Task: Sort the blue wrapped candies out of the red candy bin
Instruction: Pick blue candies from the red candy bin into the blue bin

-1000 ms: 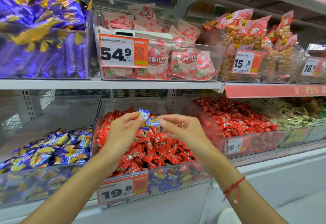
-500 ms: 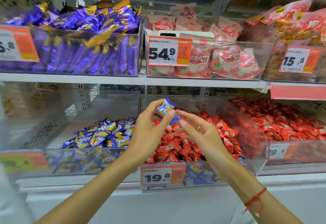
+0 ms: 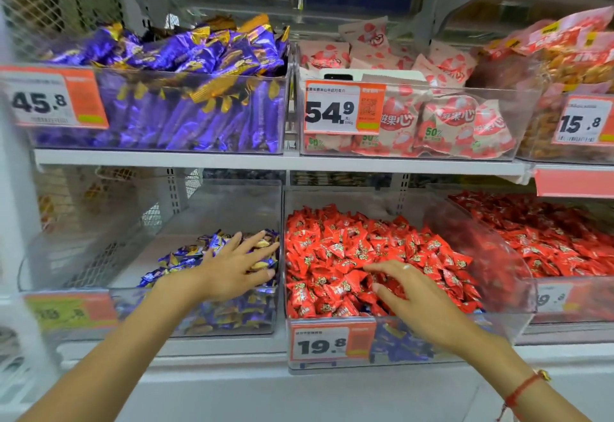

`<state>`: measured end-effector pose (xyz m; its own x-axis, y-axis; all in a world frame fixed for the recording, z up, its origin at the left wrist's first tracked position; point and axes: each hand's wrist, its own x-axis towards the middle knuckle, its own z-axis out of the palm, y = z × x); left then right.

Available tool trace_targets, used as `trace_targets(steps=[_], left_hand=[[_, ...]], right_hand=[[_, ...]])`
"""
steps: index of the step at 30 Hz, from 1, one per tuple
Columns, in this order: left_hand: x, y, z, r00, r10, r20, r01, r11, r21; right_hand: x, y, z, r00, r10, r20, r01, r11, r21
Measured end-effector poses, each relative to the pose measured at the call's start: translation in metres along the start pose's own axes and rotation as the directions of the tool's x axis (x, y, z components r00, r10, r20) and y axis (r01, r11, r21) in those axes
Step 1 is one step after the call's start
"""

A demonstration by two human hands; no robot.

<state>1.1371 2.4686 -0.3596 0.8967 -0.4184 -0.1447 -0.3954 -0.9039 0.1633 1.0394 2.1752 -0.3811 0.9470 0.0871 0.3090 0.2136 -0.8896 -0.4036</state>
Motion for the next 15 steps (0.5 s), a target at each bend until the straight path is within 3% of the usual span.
trace_targets(steps=[4, 8, 10, 13, 15], left_hand=[[0.018, -0.018, -0.004, 0.994, -0.086, 0.071, 0.087, 0.996, -0.008], [0.025, -0.053, 0.0, 0.933, -0.353, -0.07, 0.353, 0.936, -0.005], [0.016, -0.055, 0.001, 0.9, -0.416, -0.129, 0.416, 0.909, -0.025], [-0.001, -0.043, 0.0, 0.891, -0.326, -0.317, 0.293, 0.945, -0.148], [-0.015, -0.023, -0.003, 0.824, -0.236, -0.515, 0.139, 0.965, -0.221]], right_hand=[[0.005, 0.004, -0.001, 0.998, -0.006, 0.063, 0.004, 0.999, 0.032], [0.006, 0.001, -0.003, 0.995, -0.004, 0.096, 0.0, 0.999, 0.038], [0.007, 0.0, -0.005, 0.994, 0.004, 0.109, -0.008, 0.999, 0.043], [0.005, 0.0, -0.006, 0.995, 0.004, 0.104, -0.009, 0.999, 0.053], [0.003, -0.001, -0.009, 0.996, -0.01, 0.084, 0.006, 0.999, 0.05]])
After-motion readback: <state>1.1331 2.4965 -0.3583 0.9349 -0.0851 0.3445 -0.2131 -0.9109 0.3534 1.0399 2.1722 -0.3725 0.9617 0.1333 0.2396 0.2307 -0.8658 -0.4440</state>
